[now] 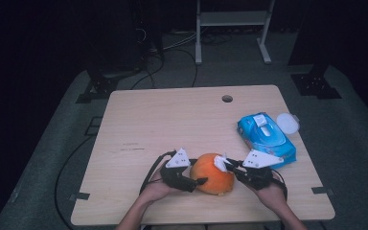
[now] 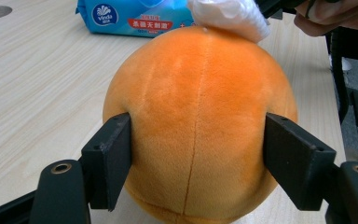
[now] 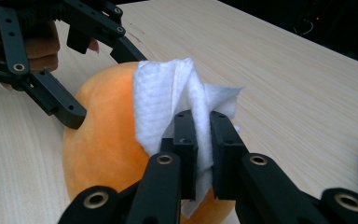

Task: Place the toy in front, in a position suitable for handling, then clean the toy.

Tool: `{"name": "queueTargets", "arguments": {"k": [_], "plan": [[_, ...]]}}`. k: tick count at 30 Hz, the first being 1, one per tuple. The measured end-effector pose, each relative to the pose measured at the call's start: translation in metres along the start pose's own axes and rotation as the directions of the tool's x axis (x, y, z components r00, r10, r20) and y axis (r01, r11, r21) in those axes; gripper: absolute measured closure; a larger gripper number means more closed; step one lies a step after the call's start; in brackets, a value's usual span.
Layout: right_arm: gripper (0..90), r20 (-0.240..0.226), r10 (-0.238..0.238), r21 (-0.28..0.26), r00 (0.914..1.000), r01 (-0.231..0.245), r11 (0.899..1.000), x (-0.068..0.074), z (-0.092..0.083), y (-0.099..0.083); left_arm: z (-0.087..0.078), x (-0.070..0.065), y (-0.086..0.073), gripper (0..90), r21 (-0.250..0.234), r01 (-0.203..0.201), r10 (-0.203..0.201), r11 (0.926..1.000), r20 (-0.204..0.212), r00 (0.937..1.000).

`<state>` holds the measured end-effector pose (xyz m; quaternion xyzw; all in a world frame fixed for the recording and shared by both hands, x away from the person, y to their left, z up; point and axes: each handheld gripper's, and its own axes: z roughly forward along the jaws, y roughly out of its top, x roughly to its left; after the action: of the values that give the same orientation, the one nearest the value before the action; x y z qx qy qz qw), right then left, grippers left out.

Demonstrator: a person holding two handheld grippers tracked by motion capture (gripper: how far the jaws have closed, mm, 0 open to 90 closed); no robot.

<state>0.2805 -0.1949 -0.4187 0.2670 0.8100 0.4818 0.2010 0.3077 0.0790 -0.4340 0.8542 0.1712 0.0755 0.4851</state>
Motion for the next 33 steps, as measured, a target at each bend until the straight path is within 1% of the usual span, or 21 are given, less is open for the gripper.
{"name": "queueTargets", "arguments": {"k": [4, 6, 8, 9, 10, 12, 14, 15, 16, 17, 18, 19, 20, 21, 23, 25, 26, 29, 30, 31, 33], "plan": [[81.7, -0.007, 0.008, 0.0, 0.9999, -0.008, 1.0, -0.003, -0.001, -0.002, 0.001, -0.001, 0.002, 27.9, -0.002, -0.009, 0.009, 1.0, -0.002, 1.0], [81.8, -0.008, 0.015, 0.002, 0.9999, -0.015, 1.0, -0.003, -0.003, -0.002, 0.002, -0.004, 0.003, 27.9, -0.002, -0.015, 0.015, 0.9999, -0.012, 0.9998], [81.8, -0.009, 0.014, -0.004, 0.9999, -0.014, 1.0, 0.0, -0.004, 0.0, 0.003, -0.005, 0.006, 27.9, 0.002, -0.025, 0.025, 0.9997, -0.02, 0.9995], [81.8, -0.025, 0.016, -0.02, 0.9996, -0.016, 1.0, 0.004, -0.005, 0.004, 0.004, -0.006, 0.007, 28.0, 0.0, -0.026, 0.026, 0.9997, -0.023, 0.9994], [81.8, -0.037, 0.01, -0.029, 0.9993, -0.011, 1.0, 0.007, -0.005, 0.007, 0.005, -0.007, 0.008, 28.0, -0.002, -0.027, 0.027, 0.9996, -0.027, 0.9993], [81.8, -0.053, -0.026, -0.043, 0.9982, 0.023, 0.999, 0.017, -0.002, 0.016, 0.007, -0.01, 0.009, 27.9, -0.003, -0.041, 0.041, 0.9992, -0.029, 0.9988], [81.8, -0.049, -0.063, -0.038, 0.9968, 0.061, 0.997, 0.023, 0.001, 0.022, 0.007, -0.01, 0.009, 24.8, -0.01, -0.047, 0.047, 0.9988, -0.027, 0.9985], [81.8, -0.045, -0.074, -0.03, 0.9963, 0.073, 0.997, 0.022, 0.002, 0.022, 0.006, -0.008, 0.008, 21.0, -0.017, -0.041, 0.04, 0.999, -0.021, 0.999], [81.8, -0.044, -0.069, -0.023, 0.9966, 0.068, 0.997, 0.02, 0.003, 0.02, 0.005, -0.006, 0.007, 17.5, -0.028, -0.021, 0.021, 0.9994, -0.009, 0.9997], [81.8, -0.044, -0.059, -0.022, 0.9973, 0.058, 0.998, 0.018, 0.003, 0.019, 0.005, -0.002, 0.006, 14.4, -0.023, 0.01, -0.01, 0.9997, 0.0, 0.9999], [81.8, -0.042, -0.043, -0.023, 0.9982, 0.042, 0.999, 0.013, 0.003, 0.015, 0.005, 0.0, 0.005, 11.0, -0.011, 0.026, -0.026, 0.9996, -0.001, 0.9997], [81.8, -0.037, -0.036, -0.025, 0.9987, 0.035, 0.999, 0.011, 0.002, 0.014, 0.006, 0.002, 0.004, 10.6, 0.004, 0.047, -0.047, 0.9989, 0.013, 0.9988], [81.7, -0.035, -0.021, -0.028, 0.9992, 0.02, 0.999, 0.008, 0.0, 0.012, 0.008, 0.003, 0.003, 12.3, 0.009, 0.066, -0.066, 0.9978, 0.029, 0.9974], [81.8, -0.03, -0.019, -0.03, 0.9994, 0.018, 0.999, 0.006, -0.002, 0.012, 0.009, 0.002, 0.002, 17.4, -0.009, 0.07, -0.069, 0.9975, 0.025, 0.9973], [81.8, -0.015, -0.024, -0.023, 0.9996, 0.024, 0.999, 0.005, -0.005, 0.014, 0.01, -0.002, 0.004, 27.2, -0.026, 0.064, -0.064, 0.9976, 0.018, 0.9978], [81.8, 0.004, -0.053, -0.015, 0.9986, 0.053, 0.998, 0.012, -0.007, 0.018, 0.009, -0.006, 0.008, 31.2, -0.035, 0.055, -0.055, 0.9978, 0.007, 0.9985], [81.8, 0.005, -0.064, -0.011, 0.9979, 0.064, 0.998, 0.014, -0.007, 0.02, 0.009, -0.009, 0.011, 31.6, -0.031, 0.045, -0.045, 0.9985, -0.001, 0.999], [81.8, -0.031, -0.092, -0.012, 0.9953, 0.092, 0.996, 0.026, -0.004, 0.028, 0.01, -0.017, 0.017, 31.5, -0.027, 0.008, -0.008, 0.9996, -0.02, 0.9998], [81.8, -0.043, -0.108, -0.008, 0.9932, 0.108, 0.994, 0.03, -0.002, 0.031, 0.011, -0.02, 0.018, 31.2, -0.022, -0.009, 0.009, 0.9997, -0.029, 0.9995], [81.8, -0.051, -0.123, 0.004, 0.9911, 0.123, 0.992, 0.034, 0.001, 0.033, 0.012, -0.021, 0.019, 30.9, -0.015, -0.023, 0.023, 0.9996, -0.04, 0.9989], [81.8, -0.052, -0.137, 0.023, 0.9892, 0.139, 0.99, 0.037, 0.005, 0.036, 0.012, -0.022, 0.018, 30.7, -0.006, -0.033, 0.033, 0.9994, -0.048, 0.9983]]}}
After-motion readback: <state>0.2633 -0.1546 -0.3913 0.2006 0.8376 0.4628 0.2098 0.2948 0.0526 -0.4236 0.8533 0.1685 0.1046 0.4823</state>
